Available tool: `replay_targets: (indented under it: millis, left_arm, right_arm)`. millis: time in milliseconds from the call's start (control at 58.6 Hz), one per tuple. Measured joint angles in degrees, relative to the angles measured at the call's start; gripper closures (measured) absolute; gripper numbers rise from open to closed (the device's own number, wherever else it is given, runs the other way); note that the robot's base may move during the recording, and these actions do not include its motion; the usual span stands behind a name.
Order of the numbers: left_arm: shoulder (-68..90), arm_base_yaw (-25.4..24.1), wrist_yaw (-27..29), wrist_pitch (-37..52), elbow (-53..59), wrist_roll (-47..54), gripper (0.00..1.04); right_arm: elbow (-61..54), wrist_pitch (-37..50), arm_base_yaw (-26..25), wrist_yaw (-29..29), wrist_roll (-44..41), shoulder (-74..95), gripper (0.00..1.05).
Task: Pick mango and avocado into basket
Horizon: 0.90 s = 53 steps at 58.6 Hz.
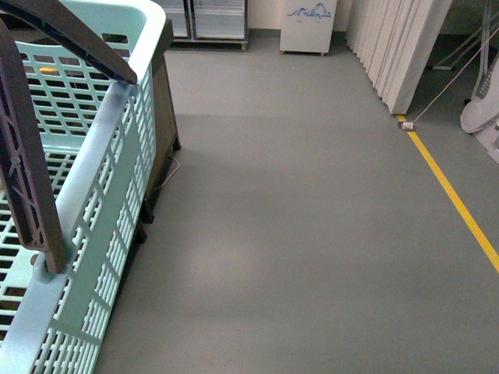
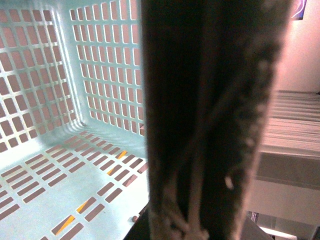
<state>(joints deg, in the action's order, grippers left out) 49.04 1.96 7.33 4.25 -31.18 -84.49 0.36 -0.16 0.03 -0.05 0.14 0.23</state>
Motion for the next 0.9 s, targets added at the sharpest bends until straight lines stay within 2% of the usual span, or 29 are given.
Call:
replay_targets:
  millis: [904]
  left_arm:
    - [0.0,0.0,0.0,0.0,0.0,0.0,0.99]
  right_arm:
    - [0.0,0.0,0.0,0.0,0.0,0.0,0.08]
